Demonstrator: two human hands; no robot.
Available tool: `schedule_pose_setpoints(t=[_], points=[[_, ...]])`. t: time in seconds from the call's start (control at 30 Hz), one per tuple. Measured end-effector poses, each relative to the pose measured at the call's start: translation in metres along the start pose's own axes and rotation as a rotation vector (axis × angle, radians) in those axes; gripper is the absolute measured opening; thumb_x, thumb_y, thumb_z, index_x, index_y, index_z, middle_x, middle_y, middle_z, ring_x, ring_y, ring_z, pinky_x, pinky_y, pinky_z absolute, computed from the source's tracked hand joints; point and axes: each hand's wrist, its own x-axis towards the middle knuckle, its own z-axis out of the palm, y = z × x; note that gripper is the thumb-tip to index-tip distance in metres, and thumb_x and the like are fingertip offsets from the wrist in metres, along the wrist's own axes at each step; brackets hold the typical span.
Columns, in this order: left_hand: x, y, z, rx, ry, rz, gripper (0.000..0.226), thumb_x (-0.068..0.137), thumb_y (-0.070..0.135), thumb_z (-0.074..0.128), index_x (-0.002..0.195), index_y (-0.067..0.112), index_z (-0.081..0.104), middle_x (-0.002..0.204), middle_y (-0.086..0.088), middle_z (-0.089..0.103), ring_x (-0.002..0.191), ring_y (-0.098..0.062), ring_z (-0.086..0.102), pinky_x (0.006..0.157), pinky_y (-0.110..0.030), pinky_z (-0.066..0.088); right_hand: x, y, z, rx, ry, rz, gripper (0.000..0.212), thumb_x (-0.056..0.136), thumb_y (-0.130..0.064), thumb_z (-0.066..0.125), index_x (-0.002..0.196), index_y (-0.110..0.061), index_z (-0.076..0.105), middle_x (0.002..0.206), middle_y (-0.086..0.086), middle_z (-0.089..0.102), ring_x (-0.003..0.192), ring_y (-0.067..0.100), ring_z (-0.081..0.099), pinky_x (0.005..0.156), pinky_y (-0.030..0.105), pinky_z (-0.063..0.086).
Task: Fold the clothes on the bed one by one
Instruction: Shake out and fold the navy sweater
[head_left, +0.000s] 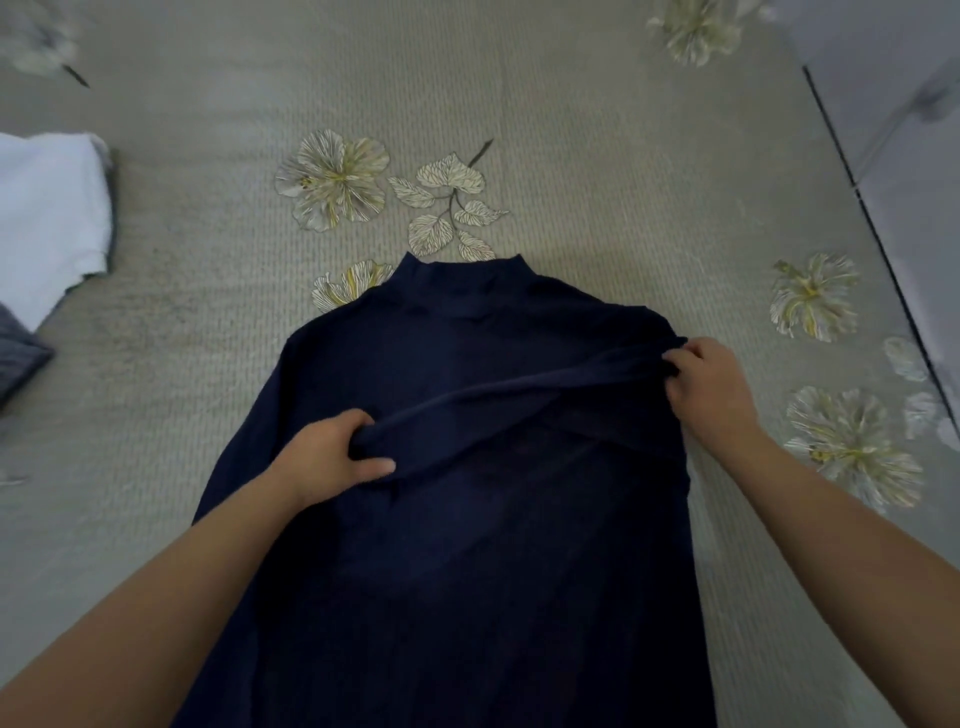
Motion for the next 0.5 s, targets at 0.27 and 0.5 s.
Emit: schedule_pose_setpoints(t=[0.27, 0.5], points=[[-0.005, -0.015, -0.011, -0.221, 0.102, -0.028, 0.020, 0.093, 0.004, 0.047, 0.097, 0.013, 0.065, 0.093, 0.007, 0.059, 0.088, -0.008, 0.051, 0.082, -0.019, 0.035, 0.053, -0.002, -0.052, 0.778, -0.172, 0.335, 0.026, 0.085, 0.011, 0.042, 0.075, -0.007, 0.057, 0.052, -0.008, 0.061, 0.048, -0.006, 0.056, 0.061, 0.013, 0.042], [0.007, -0.008, -0.032, -0.243, -0.076, -0.192, 0.031, 0.092, -0.003, 0.038, 0.072, 0.008, 0.059, 0.085, -0.009, 0.061, 0.080, -0.023, 0.056, 0.070, -0.026, 0.043, 0.101, -0.022, -0.065, -0.165, -0.644, 0.281, 0.028, 0.093, -0.004, 0.039, 0.069, -0.002, 0.052, 0.089, 0.015, 0.055, 0.079, 0.023, 0.047, 0.058, 0.024, 0.035]])
